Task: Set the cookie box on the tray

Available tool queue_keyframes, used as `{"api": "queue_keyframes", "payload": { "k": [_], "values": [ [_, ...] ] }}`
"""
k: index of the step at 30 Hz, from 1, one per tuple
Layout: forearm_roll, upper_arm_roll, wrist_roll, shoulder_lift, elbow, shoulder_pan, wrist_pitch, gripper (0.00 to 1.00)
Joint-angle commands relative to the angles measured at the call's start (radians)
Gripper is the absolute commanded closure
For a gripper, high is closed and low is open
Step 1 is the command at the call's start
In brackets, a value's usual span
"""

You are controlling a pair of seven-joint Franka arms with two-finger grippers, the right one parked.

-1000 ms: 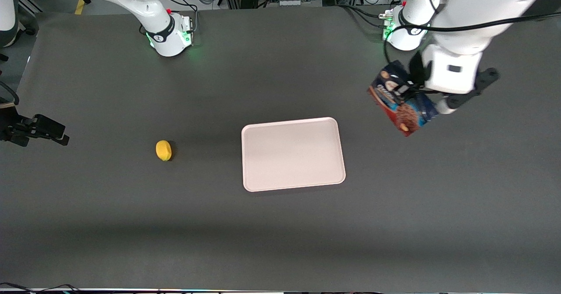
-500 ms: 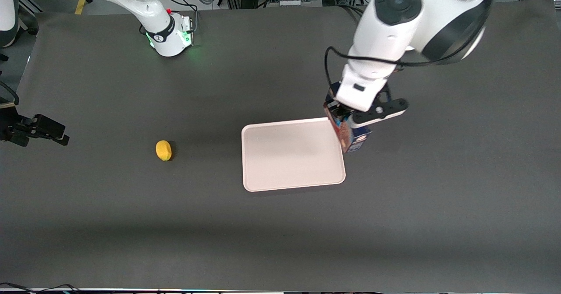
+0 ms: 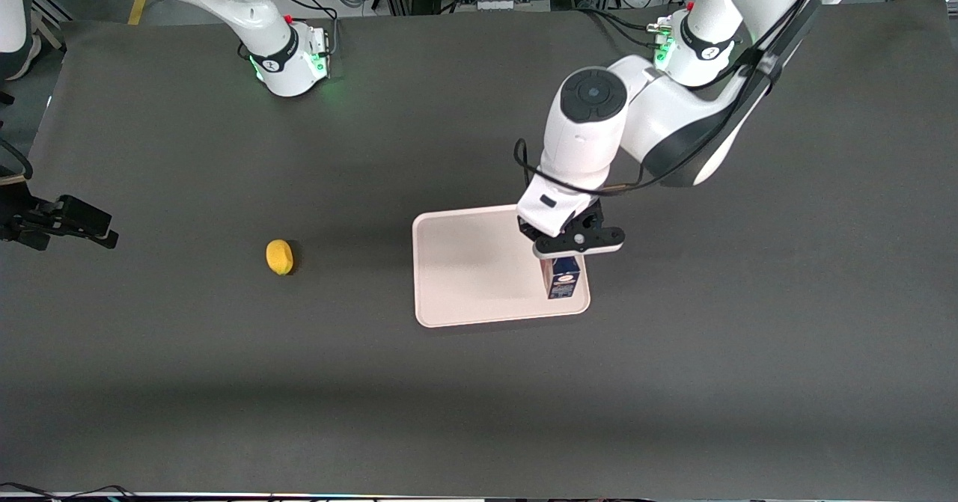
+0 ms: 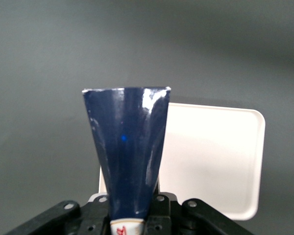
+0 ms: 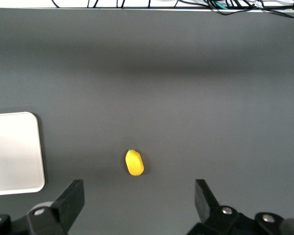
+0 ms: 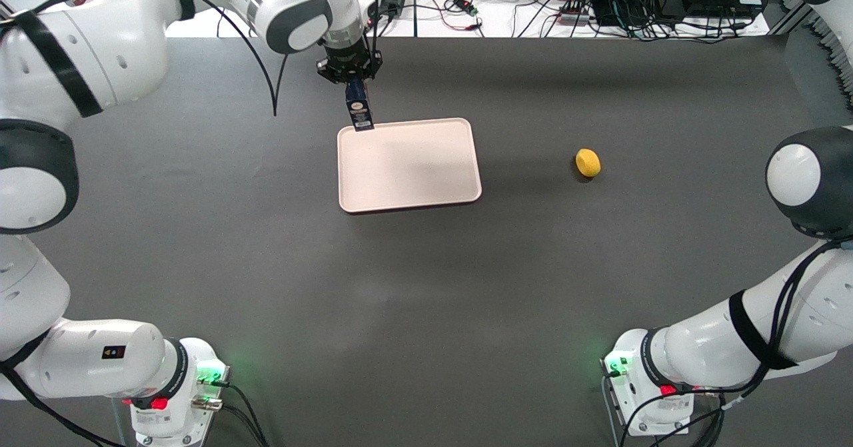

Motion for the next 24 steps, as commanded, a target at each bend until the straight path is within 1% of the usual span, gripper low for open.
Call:
{"api": "queue_keyframes", "payload": {
  "k": [1, 5, 7, 17, 22, 24],
  "values": [
    [0.048, -0.005, 0.019, 0.050, 0.005, -0.003, 0.026, 0.86],
    [0.113, -0.002, 0.017, 0.103, 0.005, -0.001, 0.037, 0.86],
    [0.131, -0.001, 0.013, 0.129, 0.005, 0.000, 0.045, 0.86],
    [0.133, 0.004, -0.029, 0.188, -0.001, -0.003, 0.081, 0.84],
    [0.162, 0.013, -0.032, 0.195, -0.043, 0.000, 0.115, 0.84],
    [0.162, 0.024, -0.033, 0.200, -0.057, -0.001, 0.127, 0.84]
  ]
}}
